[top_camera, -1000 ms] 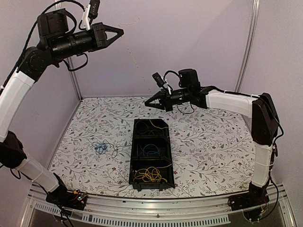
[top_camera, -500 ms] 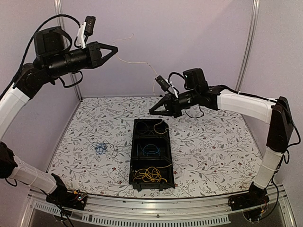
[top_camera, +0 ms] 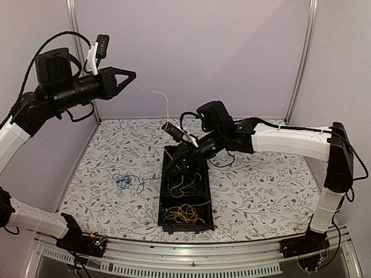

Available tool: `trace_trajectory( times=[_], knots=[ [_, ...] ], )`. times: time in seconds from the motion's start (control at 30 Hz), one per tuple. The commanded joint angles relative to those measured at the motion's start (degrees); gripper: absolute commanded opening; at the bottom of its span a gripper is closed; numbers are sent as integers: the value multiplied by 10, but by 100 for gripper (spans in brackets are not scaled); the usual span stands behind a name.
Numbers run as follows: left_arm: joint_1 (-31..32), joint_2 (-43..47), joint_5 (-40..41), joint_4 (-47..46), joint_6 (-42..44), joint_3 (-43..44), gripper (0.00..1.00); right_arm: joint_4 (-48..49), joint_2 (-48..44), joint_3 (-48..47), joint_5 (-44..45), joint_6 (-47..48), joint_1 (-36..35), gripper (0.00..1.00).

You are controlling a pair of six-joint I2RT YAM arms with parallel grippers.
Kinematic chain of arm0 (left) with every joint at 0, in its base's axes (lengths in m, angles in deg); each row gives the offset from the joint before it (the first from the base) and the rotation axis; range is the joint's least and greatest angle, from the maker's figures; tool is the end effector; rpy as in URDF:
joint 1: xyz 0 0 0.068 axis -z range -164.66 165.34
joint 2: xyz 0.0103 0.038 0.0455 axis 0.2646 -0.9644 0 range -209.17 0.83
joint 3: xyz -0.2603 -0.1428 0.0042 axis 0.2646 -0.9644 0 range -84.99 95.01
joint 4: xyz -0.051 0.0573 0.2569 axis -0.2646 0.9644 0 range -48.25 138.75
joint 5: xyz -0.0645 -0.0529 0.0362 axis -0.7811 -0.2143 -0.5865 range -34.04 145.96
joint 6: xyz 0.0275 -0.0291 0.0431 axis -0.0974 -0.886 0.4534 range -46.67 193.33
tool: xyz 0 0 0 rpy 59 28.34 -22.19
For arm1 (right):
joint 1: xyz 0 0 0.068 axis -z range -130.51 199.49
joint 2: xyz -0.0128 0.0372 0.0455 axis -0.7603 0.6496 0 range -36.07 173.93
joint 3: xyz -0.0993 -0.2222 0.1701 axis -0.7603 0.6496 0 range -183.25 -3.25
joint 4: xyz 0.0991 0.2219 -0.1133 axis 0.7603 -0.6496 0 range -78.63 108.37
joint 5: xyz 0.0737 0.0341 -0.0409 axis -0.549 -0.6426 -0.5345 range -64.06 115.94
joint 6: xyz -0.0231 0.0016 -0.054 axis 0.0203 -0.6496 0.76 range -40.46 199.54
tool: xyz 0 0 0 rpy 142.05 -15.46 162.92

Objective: Untangle the cables

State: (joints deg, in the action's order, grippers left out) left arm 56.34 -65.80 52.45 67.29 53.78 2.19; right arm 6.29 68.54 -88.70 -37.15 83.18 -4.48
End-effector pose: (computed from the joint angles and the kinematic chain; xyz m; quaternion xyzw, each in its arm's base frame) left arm 0.1768 -0.1573 0.5131 0.1575 0.7202 -0.3599 0.5718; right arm 0.2226 0.3704 0.3186 -0.5827 0.5271 0.5904 0.1846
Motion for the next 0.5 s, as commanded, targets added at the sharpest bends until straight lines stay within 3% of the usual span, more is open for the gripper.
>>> trace_trajectory(
  times=[0.0, 0.27, 0.47],
  knots=[
    [5, 8, 12, -6, 1, -28, 0, 16, 22, 12, -13, -16, -3, 0],
    [5, 14, 30, -16, 16, -10, 0, -67, 26, -103, -6, 1, -31, 0],
    [4, 14, 51, -10, 38, 18, 0, -84, 12, -109, 2, 12, -37, 0]
  ],
)
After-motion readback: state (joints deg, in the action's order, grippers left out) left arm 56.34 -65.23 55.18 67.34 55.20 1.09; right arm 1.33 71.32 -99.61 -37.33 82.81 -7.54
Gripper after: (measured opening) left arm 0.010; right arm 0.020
